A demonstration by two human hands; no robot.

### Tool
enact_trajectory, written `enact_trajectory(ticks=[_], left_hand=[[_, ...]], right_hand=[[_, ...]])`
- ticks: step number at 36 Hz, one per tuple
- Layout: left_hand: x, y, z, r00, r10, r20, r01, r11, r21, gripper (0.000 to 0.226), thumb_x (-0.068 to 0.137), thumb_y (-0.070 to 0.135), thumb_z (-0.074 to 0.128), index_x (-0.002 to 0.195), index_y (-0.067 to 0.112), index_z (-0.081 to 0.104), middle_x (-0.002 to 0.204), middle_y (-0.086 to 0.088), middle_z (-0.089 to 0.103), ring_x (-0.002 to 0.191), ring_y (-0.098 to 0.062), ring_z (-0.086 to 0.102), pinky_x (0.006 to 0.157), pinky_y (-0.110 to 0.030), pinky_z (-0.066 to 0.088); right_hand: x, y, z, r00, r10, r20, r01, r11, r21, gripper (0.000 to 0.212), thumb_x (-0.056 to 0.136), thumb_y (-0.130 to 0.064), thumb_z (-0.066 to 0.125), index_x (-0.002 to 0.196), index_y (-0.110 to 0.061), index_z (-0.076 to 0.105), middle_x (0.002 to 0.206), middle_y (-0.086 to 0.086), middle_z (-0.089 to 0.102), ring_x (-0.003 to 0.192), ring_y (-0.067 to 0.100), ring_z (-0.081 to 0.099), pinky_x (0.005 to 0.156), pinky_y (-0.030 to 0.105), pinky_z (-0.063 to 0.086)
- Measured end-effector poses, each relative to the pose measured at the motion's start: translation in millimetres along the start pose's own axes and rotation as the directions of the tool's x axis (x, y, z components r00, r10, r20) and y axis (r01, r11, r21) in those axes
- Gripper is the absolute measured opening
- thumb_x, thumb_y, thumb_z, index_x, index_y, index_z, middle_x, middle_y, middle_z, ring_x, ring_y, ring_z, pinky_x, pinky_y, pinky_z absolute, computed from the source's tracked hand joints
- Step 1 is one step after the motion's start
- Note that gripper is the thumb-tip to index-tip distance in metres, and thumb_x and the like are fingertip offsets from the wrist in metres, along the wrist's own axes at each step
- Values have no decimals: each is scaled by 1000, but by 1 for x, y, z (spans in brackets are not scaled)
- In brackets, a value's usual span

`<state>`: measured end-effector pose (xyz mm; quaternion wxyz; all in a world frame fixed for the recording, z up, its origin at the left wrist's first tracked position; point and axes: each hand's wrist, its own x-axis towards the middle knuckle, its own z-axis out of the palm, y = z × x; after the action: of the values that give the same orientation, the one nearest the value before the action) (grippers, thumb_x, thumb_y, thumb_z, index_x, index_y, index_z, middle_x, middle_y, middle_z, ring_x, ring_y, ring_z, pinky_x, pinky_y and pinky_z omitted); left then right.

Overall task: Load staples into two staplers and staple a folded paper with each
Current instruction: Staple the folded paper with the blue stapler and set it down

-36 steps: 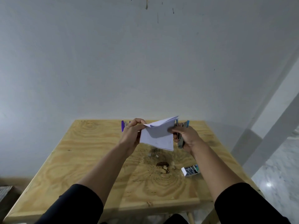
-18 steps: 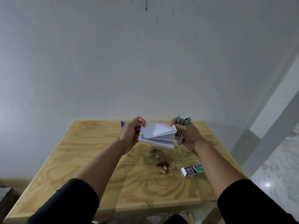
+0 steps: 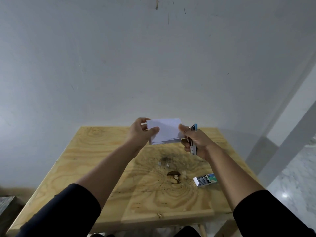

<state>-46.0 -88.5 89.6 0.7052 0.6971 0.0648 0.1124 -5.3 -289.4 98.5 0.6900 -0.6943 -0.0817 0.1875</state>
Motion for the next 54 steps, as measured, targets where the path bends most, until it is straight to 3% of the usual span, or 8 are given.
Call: enact_trajectory(ticks=[4,10,11,14,24,40,47,54], left_hand=[[1,-1,1,999,37,1,-37,999,9,22,84,9,66,104,15,59,87,2,67,62,-1,63,43,-11,43],[-2,0,0,994,-103,44,103,995,7,22,83,35,67,94,16,66,80,0,66,70,-14,65,59,-22,54],[-2,1,0,996,-82,26,82,996,17,20,83,38,67,91,19,66,80,0,66,70,-14,64,56,-21,52],[-1,4,-1,999,1,-46,4,996,93,12,85,37,65,82,25,68,72,2,63,58,-13,54,41,-16,40],[-5,3,5,990,136,-29,-122,948,295,17,85,35,64,68,34,66,75,13,66,70,-9,60,55,-23,47],[-2,4,22,990,-121,-74,134,966,222,35,69,35,80,93,16,65,89,-7,66,84,-26,64,70,-36,54],[-6,-7,2,976,-213,45,197,952,234,27,84,29,66,83,2,65,58,-2,50,48,-14,40,49,-23,36],[0,-4,-13,965,-141,-220,144,990,0,23,86,23,65,67,11,60,44,2,44,39,-12,40,50,-26,36]], right_hand=[[7,0,3,983,-60,-172,37,990,-135,30,67,-25,82,69,-4,61,64,14,49,43,18,41,38,21,35],[8,-3,-1,981,-89,-169,76,993,-86,19,70,-17,79,65,-8,64,83,21,53,108,51,52,41,24,36],[6,-4,-1,987,-87,-134,70,989,-127,20,70,-18,79,69,-7,62,77,18,52,69,19,42,41,24,35],[1,-7,2,996,-79,-48,64,965,-254,25,69,-24,79,66,-10,59,52,6,47,43,18,38,43,24,35],[2,-8,8,964,-203,-169,164,962,-219,9,76,-21,75,72,-15,71,38,-6,50,36,11,37,43,21,33],[3,-1,10,944,-251,-214,213,959,-187,10,76,-20,75,70,-13,72,46,-2,53,41,16,38,47,30,29],[5,4,1,929,-139,-343,112,989,-100,16,75,-21,76,77,-5,71,48,5,51,36,12,39,44,25,34],[-3,11,4,970,234,62,-242,943,228,30,88,-32,38,76,-8,49,64,4,44,47,15,40,44,24,33]])
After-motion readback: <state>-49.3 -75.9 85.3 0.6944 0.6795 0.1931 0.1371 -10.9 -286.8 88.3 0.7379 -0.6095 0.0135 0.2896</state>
